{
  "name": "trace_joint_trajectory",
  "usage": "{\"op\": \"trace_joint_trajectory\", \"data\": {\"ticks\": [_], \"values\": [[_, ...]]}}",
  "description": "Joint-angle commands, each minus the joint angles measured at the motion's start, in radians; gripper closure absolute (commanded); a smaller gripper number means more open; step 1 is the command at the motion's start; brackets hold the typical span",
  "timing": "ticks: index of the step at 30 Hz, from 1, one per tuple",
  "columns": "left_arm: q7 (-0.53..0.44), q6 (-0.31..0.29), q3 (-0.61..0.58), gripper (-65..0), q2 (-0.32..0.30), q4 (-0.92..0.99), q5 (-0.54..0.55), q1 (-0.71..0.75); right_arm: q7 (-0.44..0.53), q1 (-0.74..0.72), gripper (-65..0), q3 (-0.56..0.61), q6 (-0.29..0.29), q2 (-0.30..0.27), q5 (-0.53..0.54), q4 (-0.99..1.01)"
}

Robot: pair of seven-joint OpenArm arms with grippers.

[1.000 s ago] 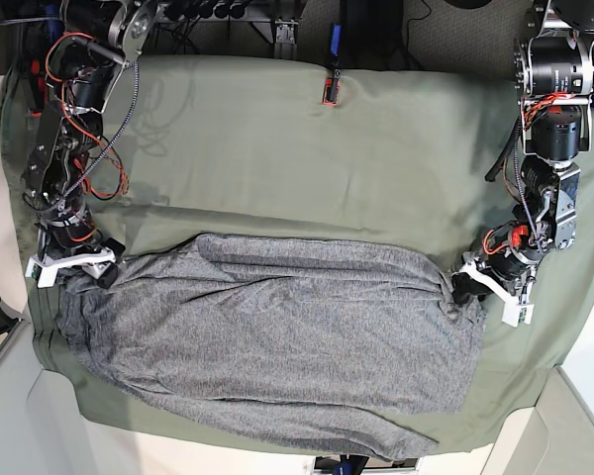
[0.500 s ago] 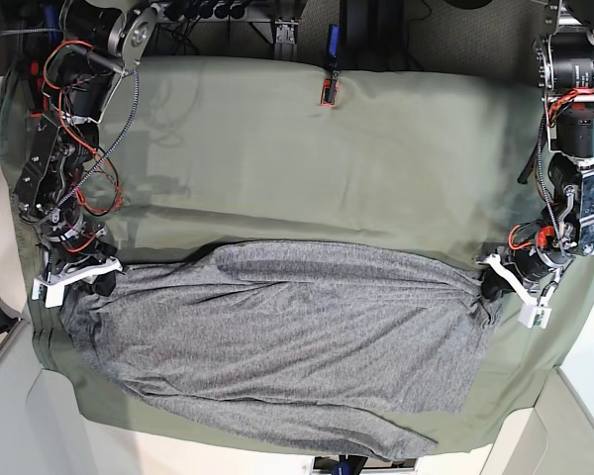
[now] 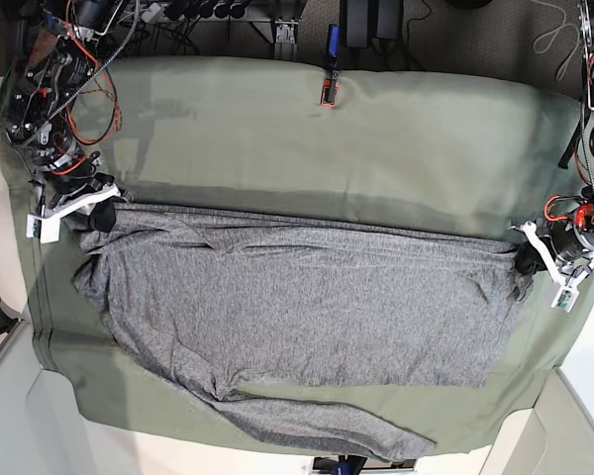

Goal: Fold the T-shirt properly
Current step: 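Pull the shirt back toward the collar side with both grippers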

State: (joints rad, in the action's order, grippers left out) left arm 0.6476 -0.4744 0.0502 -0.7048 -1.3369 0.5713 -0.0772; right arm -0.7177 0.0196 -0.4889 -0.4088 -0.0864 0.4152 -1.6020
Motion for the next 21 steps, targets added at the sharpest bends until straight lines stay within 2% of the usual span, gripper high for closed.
{"op": "trace_joint_trajectory", "data": {"ticks": [1, 11, 13, 16, 21], "values": [[0.008, 0.022, 0.031, 0.0, -0.042, -0.035, -0.018, 0.013, 0.020, 0.013, 0.0, -0.008, 0.008, -0.029, 0.010, -0.042], [0.027, 0.008, 0.288, 0.0, -0.051, -0.189, -0.018, 0.348, -0.011, 0.253, 0.0, -0.008, 0.008, -0.114, 0.048, -0.215], [0.026, -0.013, 0.323, 0.0, -0.040, -0.229, -0.018, 0.409, -0.014, 0.294, 0.0, -0.010, 0.008, -0.125, 0.048, -0.236], [0.026, -0.011, 0.352, 0.0, -0.018, -0.275, -0.013, 0.478, -0.016, 0.350, 0.0, -0.021, 0.007, -0.130, 0.050, -0.259], [-0.013, -0.016, 0.364, 0.0, 0.040, -0.283, -0.019, 0.516, -0.006, 0.409, 0.0, -0.052, 0.003, -0.129, 0.049, -0.277]]}}
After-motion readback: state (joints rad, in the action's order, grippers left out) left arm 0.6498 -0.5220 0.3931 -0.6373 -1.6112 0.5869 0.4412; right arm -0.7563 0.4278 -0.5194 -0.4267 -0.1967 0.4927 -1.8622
